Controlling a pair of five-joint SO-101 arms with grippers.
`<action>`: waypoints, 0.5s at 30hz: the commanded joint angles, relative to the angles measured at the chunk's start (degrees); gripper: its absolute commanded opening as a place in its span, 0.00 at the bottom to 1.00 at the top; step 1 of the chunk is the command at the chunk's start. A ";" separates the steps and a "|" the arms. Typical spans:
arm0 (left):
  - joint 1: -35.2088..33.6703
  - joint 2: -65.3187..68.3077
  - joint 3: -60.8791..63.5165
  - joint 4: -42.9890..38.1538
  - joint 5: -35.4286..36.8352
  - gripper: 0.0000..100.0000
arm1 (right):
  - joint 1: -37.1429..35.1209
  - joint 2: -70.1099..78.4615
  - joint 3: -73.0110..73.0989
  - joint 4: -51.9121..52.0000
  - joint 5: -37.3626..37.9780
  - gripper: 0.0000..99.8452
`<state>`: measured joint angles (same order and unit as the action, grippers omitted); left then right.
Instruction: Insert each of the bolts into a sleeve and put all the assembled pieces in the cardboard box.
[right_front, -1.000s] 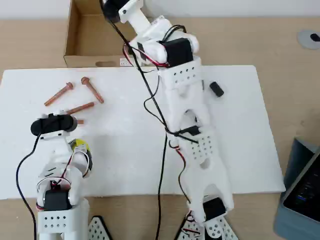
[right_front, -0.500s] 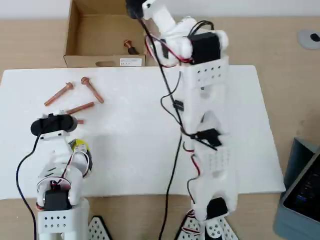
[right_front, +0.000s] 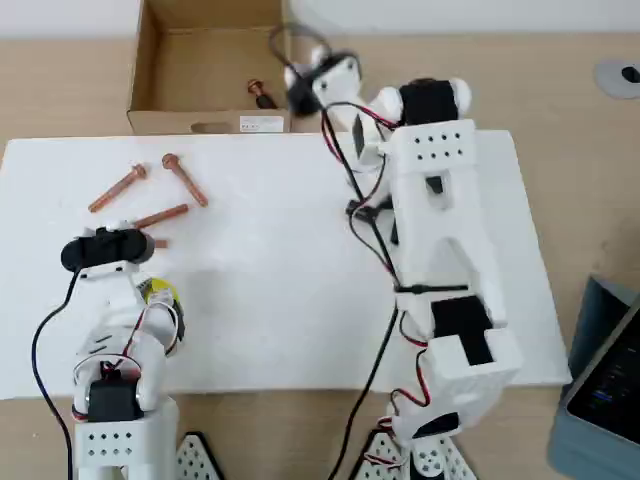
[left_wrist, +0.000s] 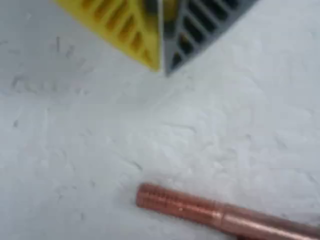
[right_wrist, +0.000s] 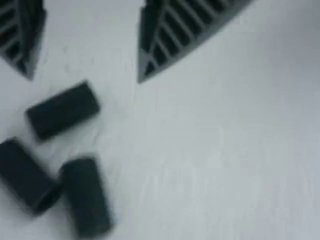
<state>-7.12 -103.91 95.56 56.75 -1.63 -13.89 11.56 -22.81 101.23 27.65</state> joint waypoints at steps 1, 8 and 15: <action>-0.35 -0.40 -0.26 0.09 0.00 0.00 | 0.75 -3.74 5.85 -0.53 8.44 0.13; -0.35 -0.40 -0.26 0.09 0.00 0.00 | 0.75 -3.74 15.78 -12.04 15.38 0.14; -0.35 -0.40 -0.26 0.09 0.00 0.00 | 0.75 -3.65 24.04 -22.07 18.20 0.19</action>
<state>-7.12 -103.91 95.56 56.75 -1.63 -13.89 11.56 -0.66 82.68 44.97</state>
